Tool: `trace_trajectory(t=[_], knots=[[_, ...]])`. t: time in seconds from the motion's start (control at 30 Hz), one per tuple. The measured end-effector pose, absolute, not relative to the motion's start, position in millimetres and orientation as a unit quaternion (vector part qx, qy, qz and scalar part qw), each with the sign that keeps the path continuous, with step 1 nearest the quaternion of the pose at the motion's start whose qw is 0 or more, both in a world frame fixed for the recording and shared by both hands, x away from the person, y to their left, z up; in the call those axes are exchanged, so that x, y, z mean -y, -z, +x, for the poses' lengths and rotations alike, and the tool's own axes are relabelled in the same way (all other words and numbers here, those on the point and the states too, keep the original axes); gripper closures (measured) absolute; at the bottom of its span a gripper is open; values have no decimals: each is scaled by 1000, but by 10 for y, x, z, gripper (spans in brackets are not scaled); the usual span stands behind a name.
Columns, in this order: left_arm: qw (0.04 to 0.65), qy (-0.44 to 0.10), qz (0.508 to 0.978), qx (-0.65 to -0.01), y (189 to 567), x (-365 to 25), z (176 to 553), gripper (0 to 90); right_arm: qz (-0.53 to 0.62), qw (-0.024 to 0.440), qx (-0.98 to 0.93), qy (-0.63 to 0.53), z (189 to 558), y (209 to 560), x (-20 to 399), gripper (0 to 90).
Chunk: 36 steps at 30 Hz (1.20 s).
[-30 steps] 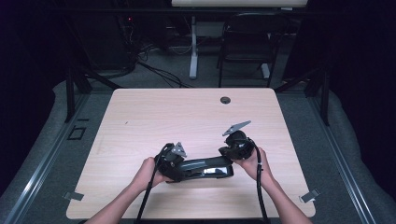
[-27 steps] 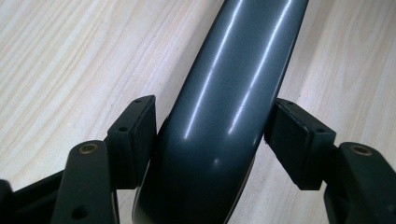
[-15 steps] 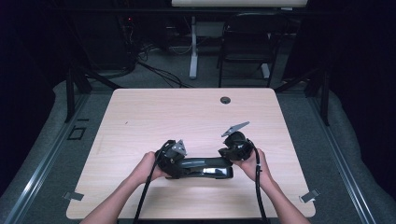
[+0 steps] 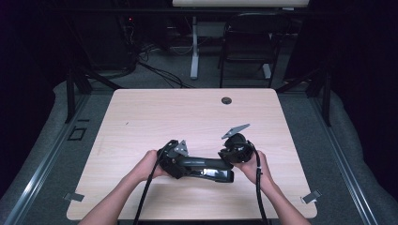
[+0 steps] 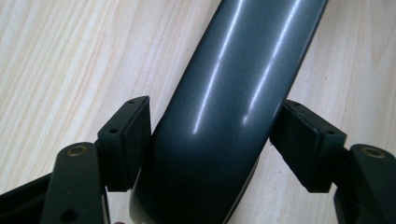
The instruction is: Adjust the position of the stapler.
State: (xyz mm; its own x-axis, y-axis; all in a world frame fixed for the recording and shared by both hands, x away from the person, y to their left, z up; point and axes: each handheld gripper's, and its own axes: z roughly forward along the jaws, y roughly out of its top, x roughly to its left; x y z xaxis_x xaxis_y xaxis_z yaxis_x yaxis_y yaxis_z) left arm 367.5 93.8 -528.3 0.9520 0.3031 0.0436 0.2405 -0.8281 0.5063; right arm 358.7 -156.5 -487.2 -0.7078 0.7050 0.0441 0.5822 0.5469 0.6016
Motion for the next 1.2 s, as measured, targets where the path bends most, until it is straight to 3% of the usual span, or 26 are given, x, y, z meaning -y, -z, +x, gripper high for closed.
trace_trajectory(t=[0.1, 0.13, 0.2, 0.37, 0.57, 0.8, 1.2], knots=[[254, -67, 953, -150, 5290, -937, 3660, 276, 368, 118, -872, -299, 3565, 4852, 1581, 704], [254, -64, 951, -164, 5304, -954, 3652, 255, 369, 132, -869, -302, 3536, 4831, 1606, 637], [246, -63, 952, -170, 5318, -984, 3650, 165, 373, 145, -864, -305, 3510, 4807, 1635, 569], [270, -65, 937, -214, 5271, -1165, 3608, 91, 382, 155, -854, -317, 3422, 4760, 1731, 479], [317, -67, 914, -246, 5127, -1295, 3538, 34, 388, 154, -849, -323, 3241, 4748, 1865, 364], [317, -76, 909, -260, 5058, -1224, 3444, 1, 403, 135, -847, -321, 3087, 4825, 2071, 229], [365, -78, 876, -304, 4951, -1222, 3380, 2, 405, 123, -850, -314, 2903, 4873, 2241, 153]])
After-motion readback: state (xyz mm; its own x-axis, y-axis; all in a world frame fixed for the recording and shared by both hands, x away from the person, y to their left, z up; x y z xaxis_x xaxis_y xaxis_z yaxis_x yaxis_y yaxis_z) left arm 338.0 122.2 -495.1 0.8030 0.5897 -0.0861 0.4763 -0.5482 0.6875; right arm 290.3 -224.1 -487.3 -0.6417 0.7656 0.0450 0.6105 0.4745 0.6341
